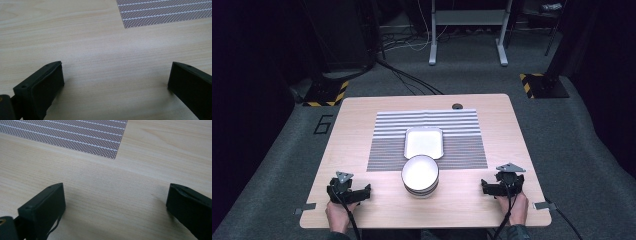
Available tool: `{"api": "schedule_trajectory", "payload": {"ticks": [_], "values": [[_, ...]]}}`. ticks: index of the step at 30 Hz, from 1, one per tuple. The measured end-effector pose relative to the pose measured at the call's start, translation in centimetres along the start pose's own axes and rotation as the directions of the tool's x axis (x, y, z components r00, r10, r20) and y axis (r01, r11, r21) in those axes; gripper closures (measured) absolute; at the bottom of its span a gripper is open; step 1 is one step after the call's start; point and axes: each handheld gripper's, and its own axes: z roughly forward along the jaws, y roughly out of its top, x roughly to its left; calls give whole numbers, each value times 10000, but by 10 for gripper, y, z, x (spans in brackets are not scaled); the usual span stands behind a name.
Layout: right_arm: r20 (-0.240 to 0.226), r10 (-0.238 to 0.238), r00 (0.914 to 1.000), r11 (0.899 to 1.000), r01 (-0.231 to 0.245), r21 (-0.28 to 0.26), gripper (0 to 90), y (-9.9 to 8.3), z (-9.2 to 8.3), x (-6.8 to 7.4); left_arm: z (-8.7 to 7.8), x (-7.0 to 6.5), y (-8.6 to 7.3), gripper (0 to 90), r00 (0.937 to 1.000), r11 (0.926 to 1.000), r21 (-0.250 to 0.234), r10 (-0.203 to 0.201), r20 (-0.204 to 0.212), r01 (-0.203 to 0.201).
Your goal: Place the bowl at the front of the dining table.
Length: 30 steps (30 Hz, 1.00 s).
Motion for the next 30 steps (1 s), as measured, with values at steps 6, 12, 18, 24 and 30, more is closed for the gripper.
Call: {"api": "schedule_trajectory", "payload": {"ticks": [6, 12, 18, 24, 30], "values": [[22, 337, 9994, 9993, -337, 173, 11, 2, -1, 0, -5, 1, 3, 1, 9995, 9999, 115, -77, 293, 74], [-442, 527, 9976, 9986, -524, 71, 19, 4, -6, 3, -13, -5, 8, 1, 9976, 10000, -11, 20, 691, -19], [-895, 525, 9946, 9983, -547, -218, 20, 14, -20, 9, -20, -7, 11, 1, 9962, 9999, -117, -14, 875, 25], [-943, 105, 9955, 9992, -142, -386, 23, 26, -31, 18, -23, -12, 19, 1, 9931, 9998, -213, 25, 1173, 0], [-1156, -132, 9932, 9985, 69, -543, 25, 38, -35, 25, -31, -14, 26, 1, 9910, 9990, -437, 2, 1339, 57]]}}
